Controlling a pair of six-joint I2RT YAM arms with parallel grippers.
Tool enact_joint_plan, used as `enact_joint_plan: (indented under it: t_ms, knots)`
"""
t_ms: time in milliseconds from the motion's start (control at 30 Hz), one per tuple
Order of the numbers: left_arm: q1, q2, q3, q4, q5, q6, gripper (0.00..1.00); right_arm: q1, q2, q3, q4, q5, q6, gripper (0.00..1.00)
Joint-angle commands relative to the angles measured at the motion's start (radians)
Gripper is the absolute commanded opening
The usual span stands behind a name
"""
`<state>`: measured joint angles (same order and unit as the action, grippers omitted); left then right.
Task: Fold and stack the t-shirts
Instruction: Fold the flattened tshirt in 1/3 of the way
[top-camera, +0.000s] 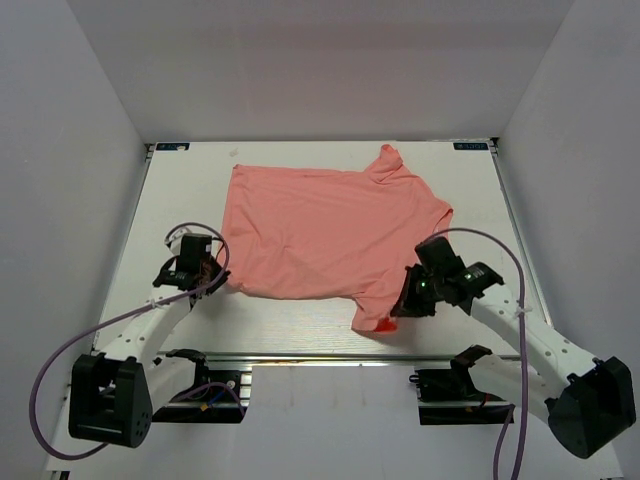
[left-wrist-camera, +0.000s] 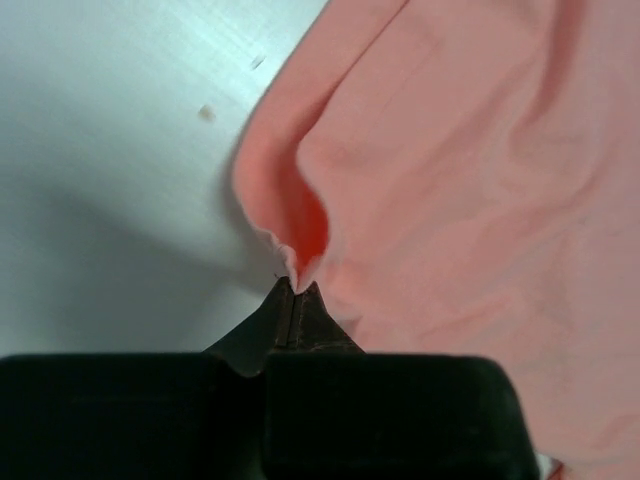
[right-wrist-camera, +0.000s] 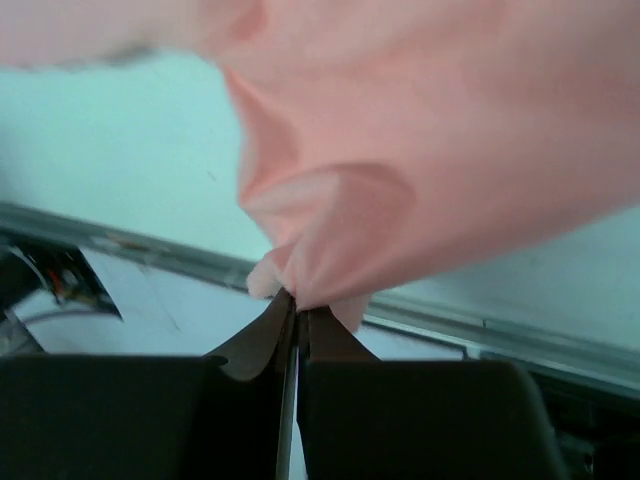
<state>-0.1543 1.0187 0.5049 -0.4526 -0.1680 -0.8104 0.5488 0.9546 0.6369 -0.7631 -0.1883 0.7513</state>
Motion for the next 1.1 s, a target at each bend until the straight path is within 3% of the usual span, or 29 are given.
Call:
enact_joint_plan:
  t_ms: [0,233,533,867,1067]
  knots:
    - [-0.002,0.055,0.109,0.045,0.005,0.008,0.00,-0.013,0.053,0.142,0.064,0.146,-0.041,0.00]
    - [-0.002,0.257,0.299,0.015,-0.016,-0.035,0.00,-0.088,0.177,0.239,0.160,0.217,-0.050,0.00]
    - [0.036,0.395,0.437,-0.015,-0.117,-0.088,0.00,-0.226,0.262,0.354,0.268,0.293,-0.063,0.00]
    - [0.056,0.512,0.533,0.063,-0.091,-0.078,0.00,-0.346,0.414,0.424,0.393,0.124,-0.102,0.00]
    - [0.074,0.554,0.592,0.054,-0.123,-0.059,0.00,-0.392,0.449,0.507,0.393,0.154,-0.177,0.00]
